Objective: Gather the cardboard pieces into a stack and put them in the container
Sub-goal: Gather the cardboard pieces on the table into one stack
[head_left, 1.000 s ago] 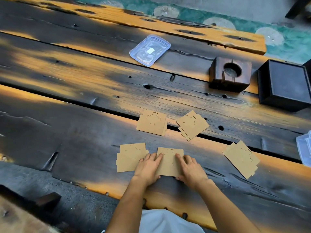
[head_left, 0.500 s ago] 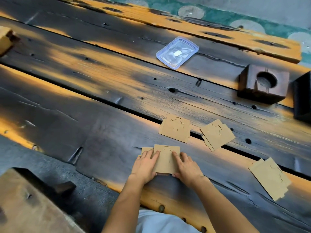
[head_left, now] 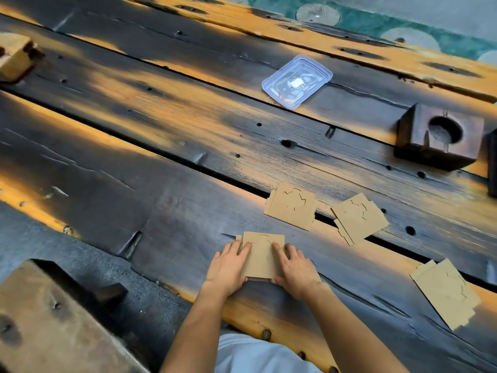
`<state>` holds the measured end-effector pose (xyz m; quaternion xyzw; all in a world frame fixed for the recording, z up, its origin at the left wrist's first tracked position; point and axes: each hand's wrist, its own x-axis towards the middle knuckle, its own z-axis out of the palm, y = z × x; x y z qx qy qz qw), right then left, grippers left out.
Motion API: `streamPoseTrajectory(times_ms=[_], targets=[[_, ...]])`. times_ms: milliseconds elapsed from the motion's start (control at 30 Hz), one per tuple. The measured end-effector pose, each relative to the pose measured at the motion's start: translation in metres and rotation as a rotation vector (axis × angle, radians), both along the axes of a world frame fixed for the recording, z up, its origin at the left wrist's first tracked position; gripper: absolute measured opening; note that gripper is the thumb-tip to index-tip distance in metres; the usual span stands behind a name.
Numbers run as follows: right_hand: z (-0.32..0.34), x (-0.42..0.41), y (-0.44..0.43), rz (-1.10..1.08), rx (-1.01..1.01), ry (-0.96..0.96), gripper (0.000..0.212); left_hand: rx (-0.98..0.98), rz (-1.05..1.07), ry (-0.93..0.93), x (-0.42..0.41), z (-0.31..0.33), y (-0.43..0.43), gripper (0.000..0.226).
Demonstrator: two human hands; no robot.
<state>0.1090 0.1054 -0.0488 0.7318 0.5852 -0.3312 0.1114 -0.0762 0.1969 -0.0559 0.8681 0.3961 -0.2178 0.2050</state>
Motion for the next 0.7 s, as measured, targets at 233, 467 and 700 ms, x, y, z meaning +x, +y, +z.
streamPoseTrajectory(times_ms=[233, 467, 700], targets=[[-0.005, -0.013, 0.002, -0.005, 0.003, 0.008, 0.096, 0.017, 0.012, 0.026, -0.008, -0.001, -0.002, 0.094], [-0.015, -0.022, 0.003, -0.028, 0.005, 0.016, 0.095, 0.017, 0.057, 0.039, -0.009, -0.004, -0.005, 0.069], [-0.020, -0.025, 0.002, -0.069, 0.038, 0.015, 0.075, -0.052, 0.083, -0.012, -0.013, -0.013, -0.003, 0.065]])
